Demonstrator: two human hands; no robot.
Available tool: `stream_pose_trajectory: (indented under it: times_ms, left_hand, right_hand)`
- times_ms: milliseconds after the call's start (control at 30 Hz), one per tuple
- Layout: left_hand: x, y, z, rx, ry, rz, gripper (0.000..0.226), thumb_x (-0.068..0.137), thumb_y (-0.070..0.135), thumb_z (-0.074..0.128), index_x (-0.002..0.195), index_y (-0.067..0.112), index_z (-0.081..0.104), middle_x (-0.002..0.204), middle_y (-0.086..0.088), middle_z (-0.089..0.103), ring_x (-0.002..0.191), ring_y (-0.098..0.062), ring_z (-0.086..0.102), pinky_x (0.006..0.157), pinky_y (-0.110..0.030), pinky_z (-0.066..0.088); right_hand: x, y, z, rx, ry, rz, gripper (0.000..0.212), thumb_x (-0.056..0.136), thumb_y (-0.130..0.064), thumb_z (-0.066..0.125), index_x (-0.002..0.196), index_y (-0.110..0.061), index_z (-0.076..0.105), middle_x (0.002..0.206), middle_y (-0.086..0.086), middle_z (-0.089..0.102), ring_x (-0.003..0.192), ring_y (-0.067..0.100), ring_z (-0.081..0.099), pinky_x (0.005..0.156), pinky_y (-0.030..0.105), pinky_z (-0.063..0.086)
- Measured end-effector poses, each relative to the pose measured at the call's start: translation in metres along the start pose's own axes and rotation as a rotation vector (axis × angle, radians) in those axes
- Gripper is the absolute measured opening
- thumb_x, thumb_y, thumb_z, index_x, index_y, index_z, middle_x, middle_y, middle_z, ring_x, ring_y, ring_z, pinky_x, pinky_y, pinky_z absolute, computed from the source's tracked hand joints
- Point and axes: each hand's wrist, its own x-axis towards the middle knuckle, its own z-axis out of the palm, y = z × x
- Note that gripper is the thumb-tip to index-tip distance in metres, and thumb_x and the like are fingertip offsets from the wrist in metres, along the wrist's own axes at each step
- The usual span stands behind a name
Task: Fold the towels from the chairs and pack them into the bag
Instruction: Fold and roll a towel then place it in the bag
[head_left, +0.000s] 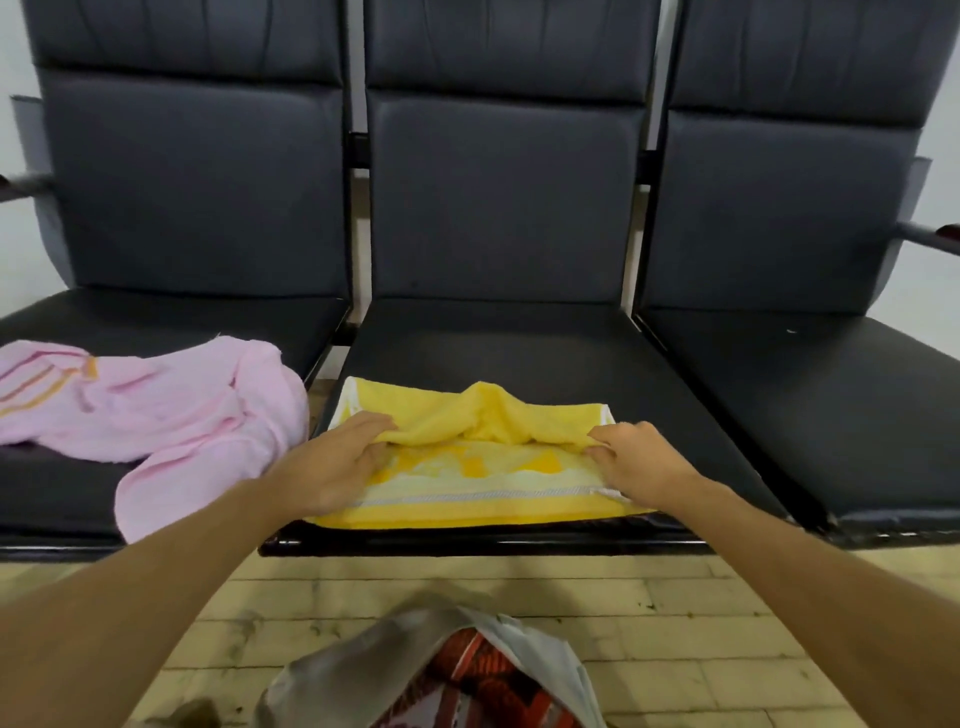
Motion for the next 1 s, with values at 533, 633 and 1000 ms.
stream_pose_trajectory:
  times_ms: [533,633,1000]
  left_hand:
    - [-0.07,0.02,-0.047,-0.287,0.13,-0.046,0.03,0.103,0.025,0.036,0.127,0.022,0.053,0.118,0.006,0.056,0.113,-0.014,0.05,0.097,-0.029,0.036]
    - [-0.073,0.011,-0.047,-0.147,-0.065,-0.115,0.029,0.101,0.035,0.041,0.127,0.032,0.054,0.126,0.011,0.056,0.118,-0.01,0.049,0.101,-0.028,0.036]
    - [-0.037,0.001,-0.026,0.002,0.202,-0.361,0.035,0.097,0.032,0.051,0.117,0.004,0.052,0.112,-0.013,0.057,0.099,-0.024,0.056,0.084,-0.035,0.046]
  right_hand:
    - [-0.06,0.017,-0.055,0.259,0.285,-0.037,0.029,0.101,-0.017,0.048,0.125,-0.015,0.065,0.065,-0.007,0.057,0.048,0.009,0.041,0.044,0.013,0.036]
    - [-0.065,0.024,-0.052,0.178,0.149,-0.024,0.024,0.099,-0.022,0.051,0.102,-0.012,0.073,0.068,0.001,0.06,0.053,0.009,0.044,0.049,0.015,0.035]
    - [-0.04,0.014,-0.029,0.119,0.085,0.239,0.017,0.097,-0.026,0.054,0.097,-0.01,0.062,0.086,0.003,0.062,0.07,0.01,0.052,0.057,0.021,0.039]
